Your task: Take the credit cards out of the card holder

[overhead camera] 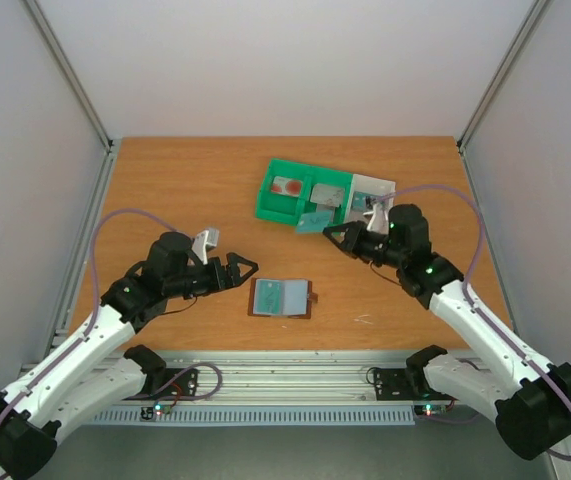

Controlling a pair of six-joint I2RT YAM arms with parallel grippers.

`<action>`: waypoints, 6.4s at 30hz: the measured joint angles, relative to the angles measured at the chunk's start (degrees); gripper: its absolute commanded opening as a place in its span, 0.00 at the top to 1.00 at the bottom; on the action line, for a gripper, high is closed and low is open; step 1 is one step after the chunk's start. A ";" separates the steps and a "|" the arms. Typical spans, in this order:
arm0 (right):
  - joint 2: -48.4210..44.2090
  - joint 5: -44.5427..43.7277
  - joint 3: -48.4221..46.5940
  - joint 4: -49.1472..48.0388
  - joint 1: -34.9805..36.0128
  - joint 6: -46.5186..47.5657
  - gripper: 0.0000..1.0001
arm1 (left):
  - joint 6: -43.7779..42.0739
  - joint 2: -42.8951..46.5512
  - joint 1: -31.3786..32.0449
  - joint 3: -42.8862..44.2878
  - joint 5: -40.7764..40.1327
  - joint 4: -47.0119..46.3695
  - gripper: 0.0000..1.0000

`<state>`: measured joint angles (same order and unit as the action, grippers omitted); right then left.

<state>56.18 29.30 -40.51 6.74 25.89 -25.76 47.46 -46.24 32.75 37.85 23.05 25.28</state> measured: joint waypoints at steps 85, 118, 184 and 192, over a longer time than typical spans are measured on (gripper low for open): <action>52.83 -3.17 -36.94 18.43 -30.99 30.18 0.78 | -4.70 -17.20 -0.07 2.62 1.51 -1.46 0.07; 26.47 -0.26 -20.48 23.63 -2.97 12.61 0.79 | -6.91 -32.83 -0.94 -3.93 5.09 -10.16 0.71; 39.54 -3.15 0.35 -13.92 19.82 -1.40 0.97 | -5.95 -36.13 -1.18 -9.88 9.31 -18.29 0.98; 38.82 -3.87 0.85 -13.25 19.85 -1.18 0.99 | -5.90 -36.13 -1.18 -10.10 9.33 -18.73 0.99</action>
<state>95.00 25.43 -39.66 -6.50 45.74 -26.94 41.56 -82.37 31.57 27.75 32.38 6.55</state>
